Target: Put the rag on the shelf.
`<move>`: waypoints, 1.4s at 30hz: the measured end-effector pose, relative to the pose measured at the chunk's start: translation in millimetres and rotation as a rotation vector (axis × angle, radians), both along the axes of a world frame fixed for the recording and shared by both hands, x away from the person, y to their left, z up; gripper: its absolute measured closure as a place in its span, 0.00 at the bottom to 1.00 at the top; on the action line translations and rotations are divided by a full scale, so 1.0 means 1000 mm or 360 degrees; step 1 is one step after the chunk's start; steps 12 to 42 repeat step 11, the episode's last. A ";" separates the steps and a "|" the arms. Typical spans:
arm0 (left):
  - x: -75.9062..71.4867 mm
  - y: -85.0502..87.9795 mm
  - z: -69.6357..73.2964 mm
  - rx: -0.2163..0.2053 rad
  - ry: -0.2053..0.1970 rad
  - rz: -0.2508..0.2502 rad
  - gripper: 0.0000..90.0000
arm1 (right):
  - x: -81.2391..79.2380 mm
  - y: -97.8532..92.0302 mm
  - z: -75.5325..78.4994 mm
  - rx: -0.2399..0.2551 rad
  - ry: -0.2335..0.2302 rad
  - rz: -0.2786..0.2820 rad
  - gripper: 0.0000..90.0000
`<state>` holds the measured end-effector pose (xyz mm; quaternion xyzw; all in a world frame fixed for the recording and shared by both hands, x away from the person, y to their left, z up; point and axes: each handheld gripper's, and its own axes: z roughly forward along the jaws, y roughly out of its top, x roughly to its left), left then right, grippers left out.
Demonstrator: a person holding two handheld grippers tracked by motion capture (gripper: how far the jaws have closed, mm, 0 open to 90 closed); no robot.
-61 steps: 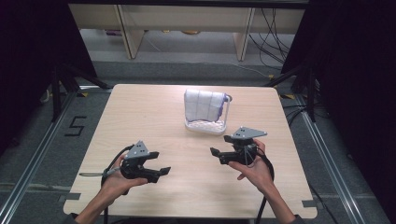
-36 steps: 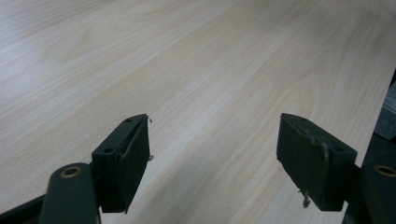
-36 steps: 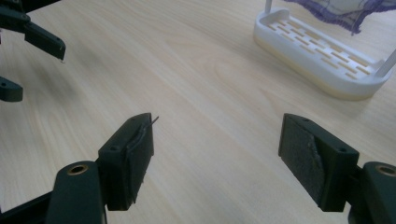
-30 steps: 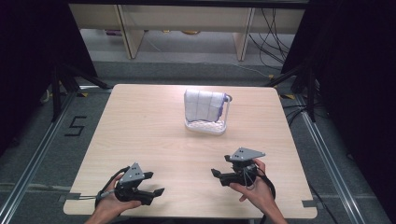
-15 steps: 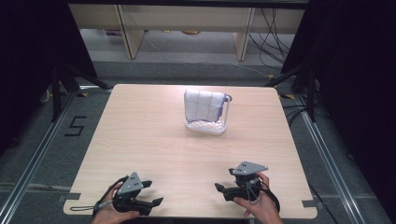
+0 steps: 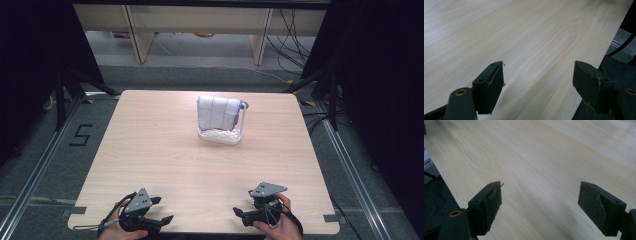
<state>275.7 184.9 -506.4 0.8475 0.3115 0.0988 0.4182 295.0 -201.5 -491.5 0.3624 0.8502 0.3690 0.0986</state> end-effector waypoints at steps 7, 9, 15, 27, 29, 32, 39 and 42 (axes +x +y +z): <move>-0.001 -0.002 -0.001 -0.0053 0.0033 0.0033 0.27 | -0.001 0.002 0.000 -0.0012 0.0013 -0.0008 0.22; 0.001 0.000 -0.002 -0.0026 0.0017 0.0019 0.27 | 0.000 0.002 -0.001 -0.0014 0.0027 -0.0004 0.22; 0.001 -0.001 -0.004 -0.0060 0.0016 0.0043 0.27 | -0.001 0.003 0.000 -0.0020 0.0038 -0.0023 0.22; 0.001 -0.001 -0.004 -0.0060 0.0016 0.0043 0.27 | -0.001 0.003 0.000 -0.0020 0.0038 -0.0023 0.22; 0.001 -0.001 -0.004 -0.0060 0.0016 0.0043 0.27 | -0.001 0.003 0.000 -0.0020 0.0038 -0.0023 0.22; 0.001 -0.001 -0.004 -0.0060 0.0016 0.0043 0.27 | -0.001 0.003 0.000 -0.0020 0.0038 -0.0023 0.22; 0.001 -0.001 -0.004 -0.0060 0.0016 0.0043 0.27 | -0.001 0.003 0.000 -0.0020 0.0038 -0.0023 0.22; 0.001 -0.001 -0.004 -0.0060 0.0016 0.0043 0.27 | -0.001 0.003 0.000 -0.0020 0.0038 -0.0023 0.22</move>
